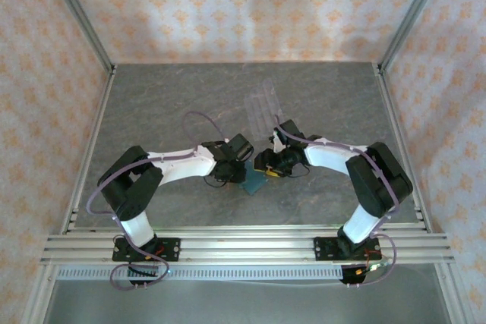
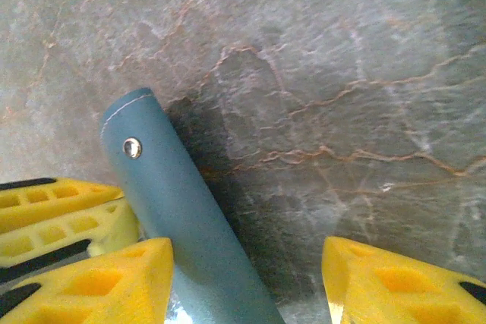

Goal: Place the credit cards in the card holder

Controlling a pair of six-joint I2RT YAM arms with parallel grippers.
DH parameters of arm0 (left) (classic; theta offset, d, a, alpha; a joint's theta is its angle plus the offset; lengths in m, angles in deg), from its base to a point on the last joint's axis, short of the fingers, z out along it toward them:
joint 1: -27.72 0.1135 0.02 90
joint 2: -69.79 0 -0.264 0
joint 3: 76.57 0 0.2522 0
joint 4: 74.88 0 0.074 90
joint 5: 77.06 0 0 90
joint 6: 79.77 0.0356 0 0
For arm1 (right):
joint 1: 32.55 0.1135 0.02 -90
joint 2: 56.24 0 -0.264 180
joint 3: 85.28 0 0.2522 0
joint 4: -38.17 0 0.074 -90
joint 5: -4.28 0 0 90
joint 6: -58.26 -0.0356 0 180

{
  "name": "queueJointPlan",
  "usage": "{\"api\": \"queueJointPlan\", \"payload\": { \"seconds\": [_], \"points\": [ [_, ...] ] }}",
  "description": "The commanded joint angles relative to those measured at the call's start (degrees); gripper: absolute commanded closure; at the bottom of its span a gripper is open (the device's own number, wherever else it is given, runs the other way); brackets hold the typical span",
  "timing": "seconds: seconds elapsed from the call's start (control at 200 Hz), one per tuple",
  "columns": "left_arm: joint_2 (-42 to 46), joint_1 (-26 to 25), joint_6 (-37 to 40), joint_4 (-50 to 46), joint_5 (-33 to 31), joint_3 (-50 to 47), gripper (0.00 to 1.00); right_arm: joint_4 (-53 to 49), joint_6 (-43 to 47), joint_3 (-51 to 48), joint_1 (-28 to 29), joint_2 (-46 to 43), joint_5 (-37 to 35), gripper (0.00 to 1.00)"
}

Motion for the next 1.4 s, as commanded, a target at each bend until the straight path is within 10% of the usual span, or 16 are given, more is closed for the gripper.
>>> {"api": "queueJointPlan", "payload": {
  "seconds": [0.0, 0.285, 0.48, 0.861, 1.146, 1.396],
  "points": [
    [-3.01, -0.29, -0.75, -2.11, -1.43, -3.13, 0.81, 4.2, 0.41, -1.12, 0.09, 0.64, 4.45, 0.47],
    [-3.44, -0.29, -1.27, -1.22, -1.35, -3.96, 0.81, 5.78, 0.26, 0.01, 4.23, 5.17, 8.53, 0.6],
    [-0.73, 0.51, -1.38, -2.06, -1.02, -4.34, 0.81, 4.24, 0.12, -1.23, 3.44, -2.77, 5.08, 1.0],
    [11.55, 7.83, -0.56, -9.27, -3.58, -5.66, 0.62, -34.26, 8.91, 11.13, 9.09, -17.63, -55.39, 1.0],
    [18.95, 13.29, -5.92, -17.94, -8.54, -7.14, 0.57, -44.75, 0.09, 18.39, 24.73, -2.78, -75.63, 1.0],
    [29.49, 21.34, -7.4, -23.98, -9.75, -9.19, 0.53, -47.17, -6.86, 26.42, 32.64, 12.46, -79.65, 0.97]
  ]
}}
